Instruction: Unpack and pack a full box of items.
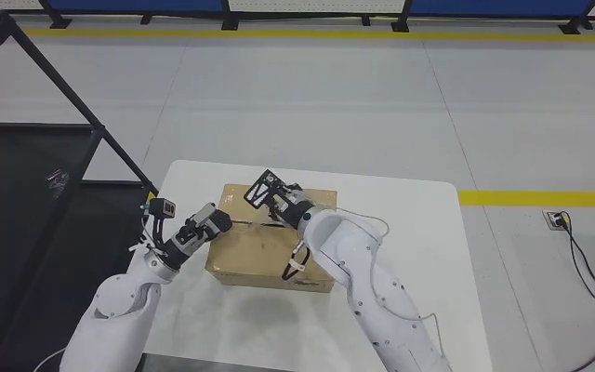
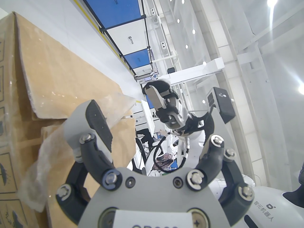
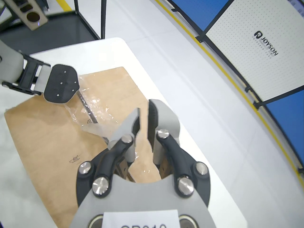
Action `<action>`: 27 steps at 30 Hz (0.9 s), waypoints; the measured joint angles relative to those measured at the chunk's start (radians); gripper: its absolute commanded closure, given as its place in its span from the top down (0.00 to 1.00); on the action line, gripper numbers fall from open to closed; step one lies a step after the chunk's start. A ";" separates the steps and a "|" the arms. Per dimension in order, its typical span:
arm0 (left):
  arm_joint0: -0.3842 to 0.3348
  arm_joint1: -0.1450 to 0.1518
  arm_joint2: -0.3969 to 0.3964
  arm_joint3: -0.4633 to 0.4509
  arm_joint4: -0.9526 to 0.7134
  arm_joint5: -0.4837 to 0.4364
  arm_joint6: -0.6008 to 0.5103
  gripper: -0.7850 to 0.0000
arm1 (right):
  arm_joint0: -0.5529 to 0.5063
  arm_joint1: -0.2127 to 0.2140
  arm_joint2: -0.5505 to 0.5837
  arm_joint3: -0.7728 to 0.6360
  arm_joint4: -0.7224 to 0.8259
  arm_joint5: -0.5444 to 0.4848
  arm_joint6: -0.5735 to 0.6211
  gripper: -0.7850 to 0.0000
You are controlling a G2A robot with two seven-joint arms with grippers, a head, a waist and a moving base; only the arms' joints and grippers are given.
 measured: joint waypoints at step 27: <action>0.088 0.016 -0.096 -0.067 -0.026 -0.016 0.023 1.00 | 0.503 -0.030 -0.108 0.444 0.215 -0.639 0.230 1.00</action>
